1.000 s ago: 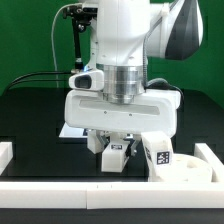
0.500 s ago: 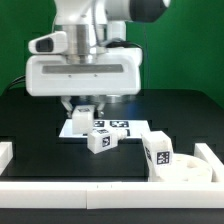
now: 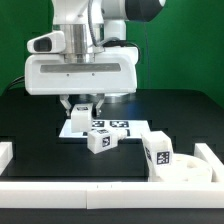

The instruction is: Assemble stool

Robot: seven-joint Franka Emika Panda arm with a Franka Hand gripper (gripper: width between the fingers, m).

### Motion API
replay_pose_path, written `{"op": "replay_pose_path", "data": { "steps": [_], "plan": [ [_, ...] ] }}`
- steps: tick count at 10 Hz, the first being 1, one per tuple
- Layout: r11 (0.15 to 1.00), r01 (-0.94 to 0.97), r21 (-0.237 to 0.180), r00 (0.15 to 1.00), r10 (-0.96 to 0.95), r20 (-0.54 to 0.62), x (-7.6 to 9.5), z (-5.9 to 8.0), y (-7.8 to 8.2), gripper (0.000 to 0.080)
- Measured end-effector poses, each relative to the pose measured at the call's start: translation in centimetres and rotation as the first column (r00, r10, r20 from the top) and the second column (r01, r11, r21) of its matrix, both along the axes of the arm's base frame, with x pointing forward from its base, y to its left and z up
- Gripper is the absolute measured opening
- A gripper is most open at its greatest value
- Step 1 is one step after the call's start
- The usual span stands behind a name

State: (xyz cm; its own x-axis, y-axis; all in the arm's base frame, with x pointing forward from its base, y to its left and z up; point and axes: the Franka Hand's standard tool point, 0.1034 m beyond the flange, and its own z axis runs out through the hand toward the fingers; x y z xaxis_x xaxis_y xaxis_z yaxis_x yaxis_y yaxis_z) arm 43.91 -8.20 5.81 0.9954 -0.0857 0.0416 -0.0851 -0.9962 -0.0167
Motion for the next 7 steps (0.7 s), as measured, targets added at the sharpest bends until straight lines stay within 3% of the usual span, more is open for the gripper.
{"op": "replay_pose_path", "data": {
  "steps": [1,3,5,7],
  "plan": [
    [1.000,0.010,0.004,1.000,-0.009,-0.027,-2.1,-1.0,-2.1,0.0323],
    [1.000,0.017,-0.025,0.999,-0.019,-0.042,-4.4,-2.2,-6.6,0.0323],
    [0.999,0.040,-0.033,0.996,-0.042,-0.077,-6.0,-3.7,-8.0,0.0323],
    [0.998,0.039,-0.040,0.996,-0.042,-0.073,-5.8,-4.0,-8.1,0.0323]
  ]
}}
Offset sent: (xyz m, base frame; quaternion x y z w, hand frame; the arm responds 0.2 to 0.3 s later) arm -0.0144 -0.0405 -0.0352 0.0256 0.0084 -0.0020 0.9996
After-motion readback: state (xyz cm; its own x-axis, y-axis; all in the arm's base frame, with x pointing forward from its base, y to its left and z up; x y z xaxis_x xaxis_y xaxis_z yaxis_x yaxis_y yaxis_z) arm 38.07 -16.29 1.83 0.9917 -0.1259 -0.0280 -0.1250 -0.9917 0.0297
